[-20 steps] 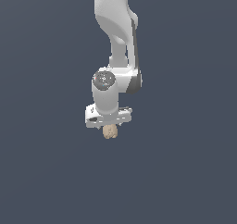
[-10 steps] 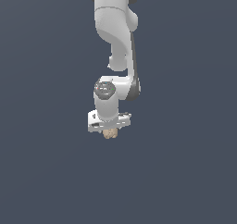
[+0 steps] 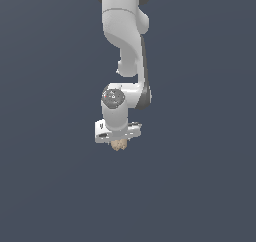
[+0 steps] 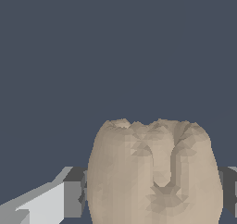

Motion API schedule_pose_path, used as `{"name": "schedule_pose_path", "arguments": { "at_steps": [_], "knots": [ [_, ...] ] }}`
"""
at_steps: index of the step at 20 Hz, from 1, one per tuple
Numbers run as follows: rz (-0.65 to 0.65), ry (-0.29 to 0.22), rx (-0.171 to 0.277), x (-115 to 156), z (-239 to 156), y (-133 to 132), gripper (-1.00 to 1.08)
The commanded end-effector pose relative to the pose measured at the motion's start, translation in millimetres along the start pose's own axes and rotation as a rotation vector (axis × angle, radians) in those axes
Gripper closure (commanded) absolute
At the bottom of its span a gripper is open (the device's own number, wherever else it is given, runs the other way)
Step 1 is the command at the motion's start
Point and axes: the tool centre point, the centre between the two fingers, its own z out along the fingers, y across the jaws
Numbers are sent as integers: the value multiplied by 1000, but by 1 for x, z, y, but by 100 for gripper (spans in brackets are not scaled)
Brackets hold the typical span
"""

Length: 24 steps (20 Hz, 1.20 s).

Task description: Pick up the object and move it to a goal position.

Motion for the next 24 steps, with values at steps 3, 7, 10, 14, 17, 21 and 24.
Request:
{"name": "schedule_pose_path", "arguments": {
  "at_steps": [3,7,10,14,17,21,24],
  "knots": [
    [0,1,0,0,0,0,108],
    [0,1,0,0,-5,0,108],
    [0,1,0,0,-15,0,108],
    [0,1,0,0,-37,-1,108],
    [0,1,0,0,-61,-2,108],
    [0,1,0,0,-100,-3,108],
    [0,1,0,1,-135,-5,108]
  ]
}}
